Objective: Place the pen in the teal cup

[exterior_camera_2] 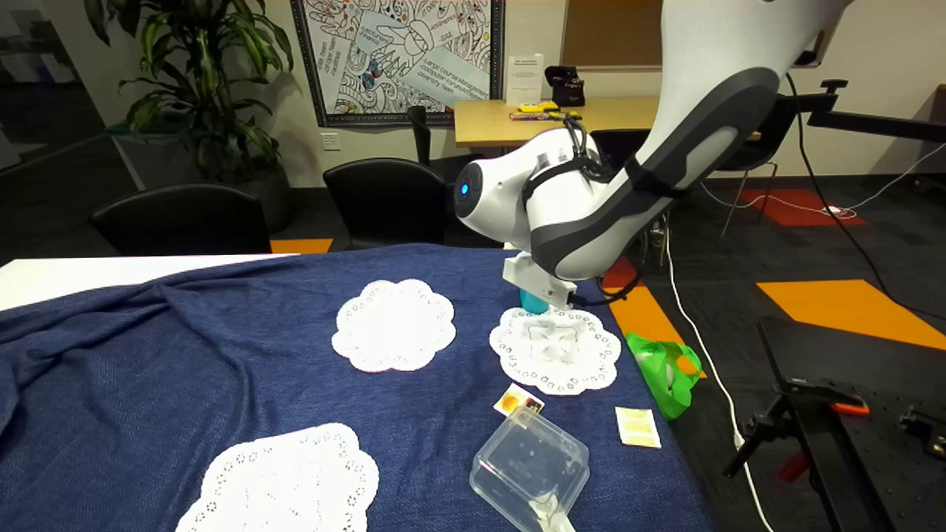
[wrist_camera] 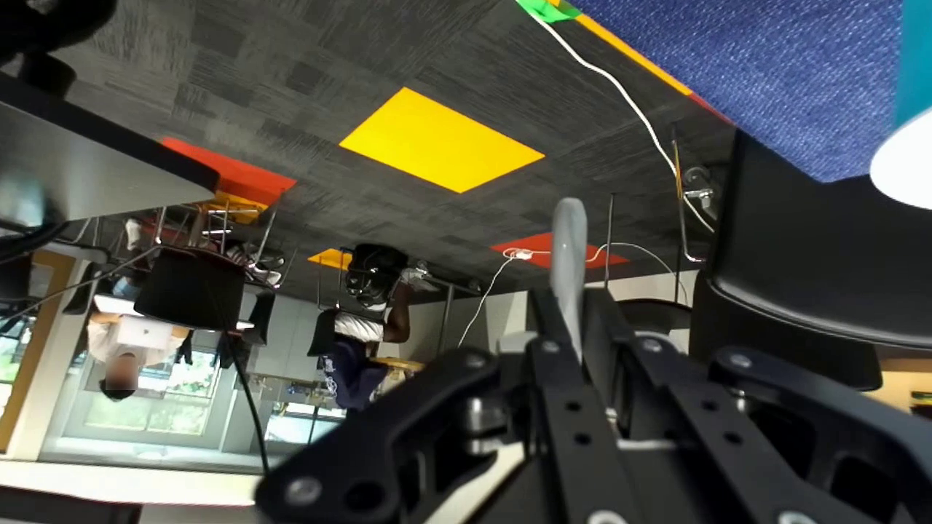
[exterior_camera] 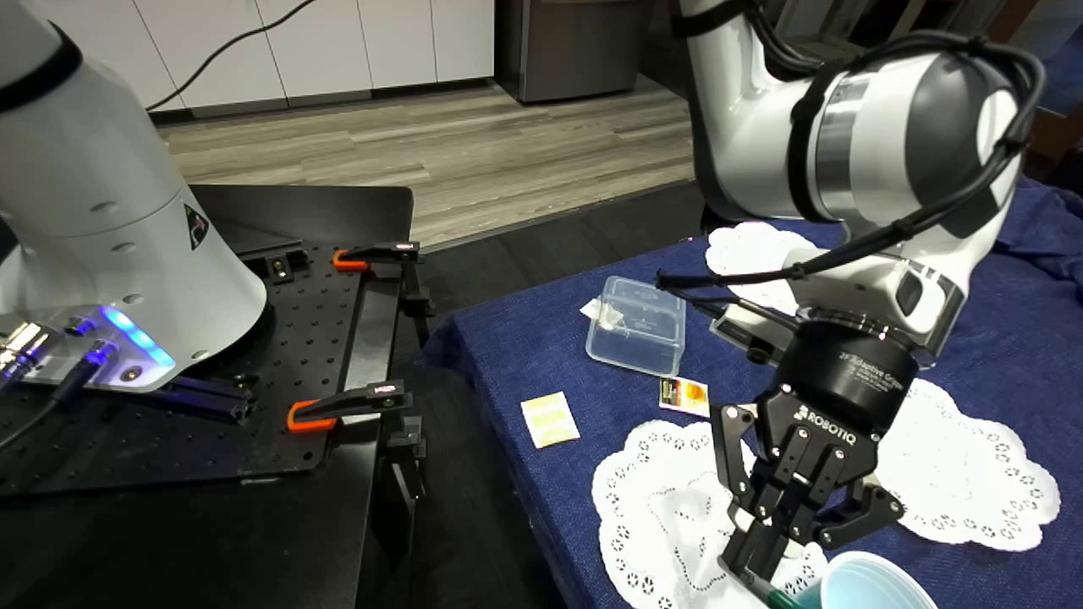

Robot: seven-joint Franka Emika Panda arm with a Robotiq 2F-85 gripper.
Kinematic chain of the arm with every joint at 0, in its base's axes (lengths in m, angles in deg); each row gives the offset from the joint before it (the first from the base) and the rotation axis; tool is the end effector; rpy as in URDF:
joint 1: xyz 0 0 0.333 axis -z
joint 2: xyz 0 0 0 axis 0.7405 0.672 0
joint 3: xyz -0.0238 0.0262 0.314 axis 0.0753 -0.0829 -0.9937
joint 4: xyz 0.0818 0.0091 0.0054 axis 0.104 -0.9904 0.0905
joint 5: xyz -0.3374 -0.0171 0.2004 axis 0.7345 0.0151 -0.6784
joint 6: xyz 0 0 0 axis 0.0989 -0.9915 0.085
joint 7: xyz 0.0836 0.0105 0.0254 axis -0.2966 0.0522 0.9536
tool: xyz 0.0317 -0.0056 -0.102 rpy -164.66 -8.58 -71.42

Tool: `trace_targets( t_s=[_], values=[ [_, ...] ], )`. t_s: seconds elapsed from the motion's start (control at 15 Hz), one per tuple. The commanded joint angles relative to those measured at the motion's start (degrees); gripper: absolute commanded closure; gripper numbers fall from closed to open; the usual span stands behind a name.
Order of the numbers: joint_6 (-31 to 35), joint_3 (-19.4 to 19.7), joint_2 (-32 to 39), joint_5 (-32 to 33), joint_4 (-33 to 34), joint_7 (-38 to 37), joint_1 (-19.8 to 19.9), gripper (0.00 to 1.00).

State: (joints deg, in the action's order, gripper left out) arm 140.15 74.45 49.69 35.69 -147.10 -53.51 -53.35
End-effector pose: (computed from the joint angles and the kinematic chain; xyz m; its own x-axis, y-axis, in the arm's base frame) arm 0.5550 -0.1882 0.1330 -0.2156 -0.5394 0.8140 -0.8120 0.5621 0.1574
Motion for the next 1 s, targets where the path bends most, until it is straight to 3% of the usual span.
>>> trace_targets(
  t_s=[0.0, 0.53, 0.93],
  values=[
    [-0.41, -0.02, 2.64, 5.42, 2.01, -1.55, 1.76, 0.97],
    [-2.57, -0.75, 3.83, 21.22, 4.92, -7.68, 3.04, 0.97],
    [-3.0, -3.74, 4.52, 27.78, 7.81, -8.98, 4.19, 0.97]
  ],
)
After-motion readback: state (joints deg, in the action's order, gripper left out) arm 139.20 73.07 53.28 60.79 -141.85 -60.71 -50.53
